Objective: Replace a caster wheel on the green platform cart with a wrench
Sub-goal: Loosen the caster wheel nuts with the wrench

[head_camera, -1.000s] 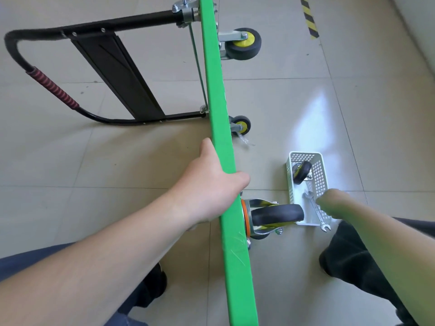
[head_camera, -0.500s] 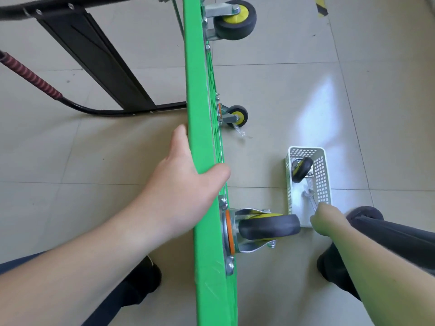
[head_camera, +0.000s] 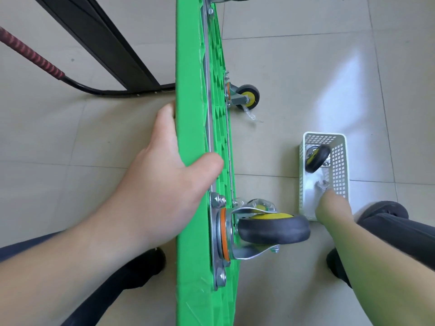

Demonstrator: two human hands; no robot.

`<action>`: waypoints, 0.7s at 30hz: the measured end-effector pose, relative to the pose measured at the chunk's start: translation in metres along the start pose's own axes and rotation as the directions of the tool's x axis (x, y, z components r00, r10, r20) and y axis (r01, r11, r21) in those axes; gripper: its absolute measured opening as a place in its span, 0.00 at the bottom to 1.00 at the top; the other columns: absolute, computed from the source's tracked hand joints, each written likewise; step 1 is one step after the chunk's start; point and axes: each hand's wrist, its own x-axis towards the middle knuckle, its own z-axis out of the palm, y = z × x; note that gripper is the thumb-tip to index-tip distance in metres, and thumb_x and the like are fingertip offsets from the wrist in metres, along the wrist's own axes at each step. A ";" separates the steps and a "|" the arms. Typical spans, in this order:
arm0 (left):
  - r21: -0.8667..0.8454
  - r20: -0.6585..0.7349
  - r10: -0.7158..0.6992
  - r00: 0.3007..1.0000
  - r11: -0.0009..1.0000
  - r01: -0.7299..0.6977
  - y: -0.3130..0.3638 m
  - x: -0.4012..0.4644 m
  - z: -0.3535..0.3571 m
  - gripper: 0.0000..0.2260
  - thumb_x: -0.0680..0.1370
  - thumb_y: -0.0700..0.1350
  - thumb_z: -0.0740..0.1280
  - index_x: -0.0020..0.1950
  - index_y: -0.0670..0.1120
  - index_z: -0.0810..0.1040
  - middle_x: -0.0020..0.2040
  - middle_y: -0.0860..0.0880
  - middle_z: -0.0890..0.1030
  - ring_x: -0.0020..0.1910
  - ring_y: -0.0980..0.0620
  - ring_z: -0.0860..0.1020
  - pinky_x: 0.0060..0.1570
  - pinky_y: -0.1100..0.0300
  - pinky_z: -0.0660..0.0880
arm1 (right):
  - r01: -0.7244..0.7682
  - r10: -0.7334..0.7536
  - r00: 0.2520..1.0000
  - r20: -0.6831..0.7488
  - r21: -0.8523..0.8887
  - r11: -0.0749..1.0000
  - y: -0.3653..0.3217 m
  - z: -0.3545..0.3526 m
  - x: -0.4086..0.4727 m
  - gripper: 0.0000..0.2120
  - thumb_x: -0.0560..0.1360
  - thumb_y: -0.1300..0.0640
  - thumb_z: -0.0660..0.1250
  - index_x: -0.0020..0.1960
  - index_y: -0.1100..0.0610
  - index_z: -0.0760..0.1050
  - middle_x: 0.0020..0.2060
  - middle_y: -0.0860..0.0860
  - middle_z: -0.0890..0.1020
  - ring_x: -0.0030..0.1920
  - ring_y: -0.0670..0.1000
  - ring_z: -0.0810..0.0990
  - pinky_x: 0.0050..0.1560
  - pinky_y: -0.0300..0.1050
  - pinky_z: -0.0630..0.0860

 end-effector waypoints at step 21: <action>0.031 0.018 0.037 0.999 0.999 -0.038 -0.003 0.004 0.001 0.35 0.70 0.55 0.65 0.76 0.53 0.61 0.54 0.50 0.85 0.50 0.49 0.84 0.50 0.46 0.82 | -0.053 0.028 0.997 0.069 0.391 0.919 -0.006 -0.101 -0.067 0.20 0.81 0.49 0.60 0.49 0.67 0.77 0.35 0.60 0.82 0.29 0.57 0.76 0.32 0.45 0.75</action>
